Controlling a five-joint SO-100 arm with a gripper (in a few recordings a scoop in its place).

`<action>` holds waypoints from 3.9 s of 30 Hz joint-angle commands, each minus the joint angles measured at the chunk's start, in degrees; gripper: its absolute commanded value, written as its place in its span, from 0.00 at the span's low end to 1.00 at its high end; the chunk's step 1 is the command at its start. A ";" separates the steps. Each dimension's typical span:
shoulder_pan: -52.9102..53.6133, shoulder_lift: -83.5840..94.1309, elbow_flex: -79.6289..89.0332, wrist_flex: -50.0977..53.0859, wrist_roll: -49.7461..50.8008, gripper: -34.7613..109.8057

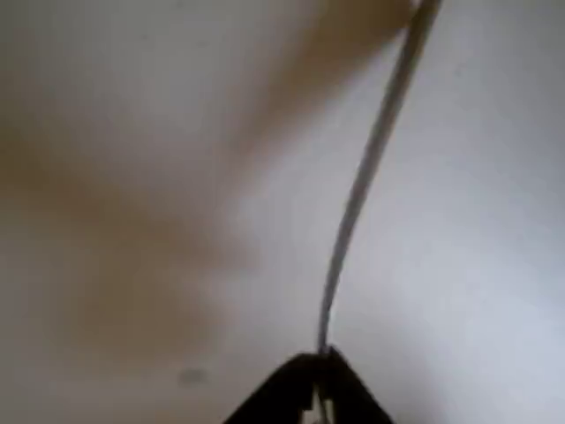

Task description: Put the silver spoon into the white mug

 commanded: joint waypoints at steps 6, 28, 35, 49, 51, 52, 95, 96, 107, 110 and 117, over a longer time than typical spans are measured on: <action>-2.02 19.07 -0.53 0.44 -1.32 0.23; -24.79 56.69 10.46 0.35 -2.46 0.23; -35.86 57.74 10.02 0.09 0.44 0.23; -44.91 50.80 10.46 -0.26 4.13 0.23; -44.47 48.34 10.46 -0.79 4.13 0.23; -44.12 47.02 10.46 -1.23 4.13 0.23; -38.23 130.96 92.46 -22.32 -2.99 0.23; -37.44 134.82 101.16 -23.91 -5.10 0.23; -27.86 149.24 142.21 -30.06 -16.96 0.23; -27.33 149.24 142.12 -29.36 -17.05 0.23; -26.98 149.24 142.12 -29.27 -17.23 0.23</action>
